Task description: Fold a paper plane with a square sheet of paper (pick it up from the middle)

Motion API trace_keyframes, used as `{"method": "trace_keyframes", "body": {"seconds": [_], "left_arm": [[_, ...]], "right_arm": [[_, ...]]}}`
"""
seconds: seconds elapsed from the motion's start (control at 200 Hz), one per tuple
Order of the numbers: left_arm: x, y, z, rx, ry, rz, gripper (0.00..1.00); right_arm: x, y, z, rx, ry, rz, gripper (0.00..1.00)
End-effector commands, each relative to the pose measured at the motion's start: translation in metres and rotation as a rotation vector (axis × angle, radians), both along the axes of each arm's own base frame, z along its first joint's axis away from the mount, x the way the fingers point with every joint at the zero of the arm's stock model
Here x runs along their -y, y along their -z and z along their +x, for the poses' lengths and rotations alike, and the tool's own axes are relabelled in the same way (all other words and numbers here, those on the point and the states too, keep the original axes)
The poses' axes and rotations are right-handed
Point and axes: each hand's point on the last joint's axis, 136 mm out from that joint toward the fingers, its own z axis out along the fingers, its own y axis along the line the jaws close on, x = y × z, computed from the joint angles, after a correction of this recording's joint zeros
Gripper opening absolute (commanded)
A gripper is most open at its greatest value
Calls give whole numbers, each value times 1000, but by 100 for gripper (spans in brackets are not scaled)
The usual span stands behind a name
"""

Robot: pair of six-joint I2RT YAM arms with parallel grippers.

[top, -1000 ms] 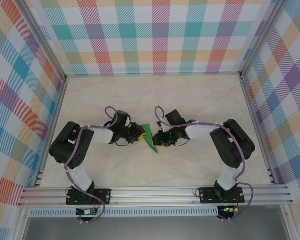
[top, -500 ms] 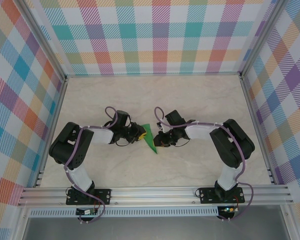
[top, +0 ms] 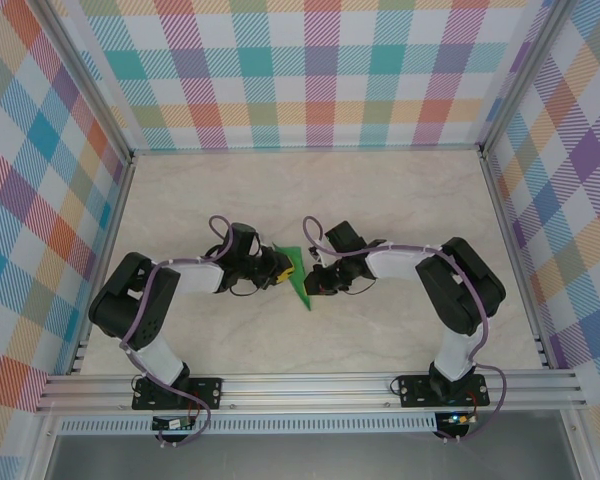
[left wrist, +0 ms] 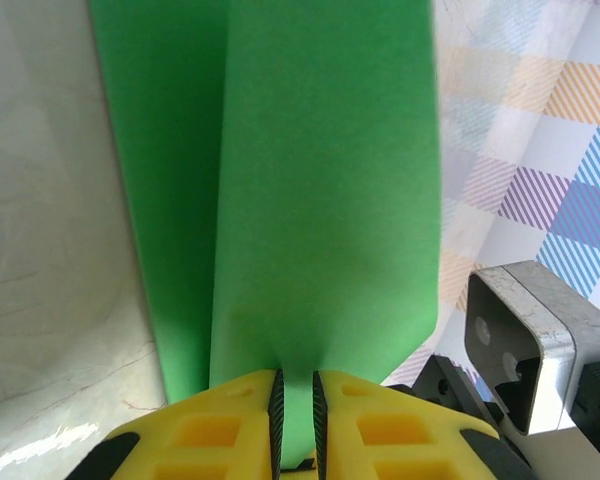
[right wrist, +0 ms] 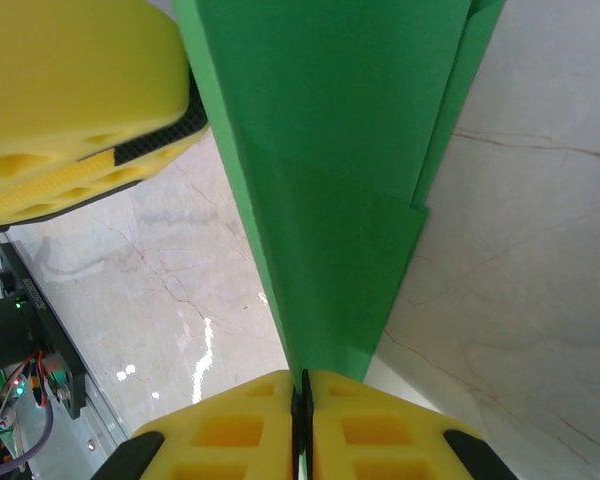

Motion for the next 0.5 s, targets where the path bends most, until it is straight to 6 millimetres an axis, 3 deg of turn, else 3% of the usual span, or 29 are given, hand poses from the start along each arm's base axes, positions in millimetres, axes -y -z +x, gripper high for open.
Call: {"method": "trace_keyframes", "body": {"seconds": [0.0, 0.235, 0.495], "left_arm": [[5, -11, -6, 24, 18, -25, 18], [5, -11, -7, 25, 18, -23, 18], [8, -13, -4, 31, 21, -29, 18]], "right_arm": [[-4, 3, -1, 7, -33, -15, 11], [-6, 6, 0, 23, -39, -42, 12], [-8, -4, -5, 41, -57, -33, 15]]}}
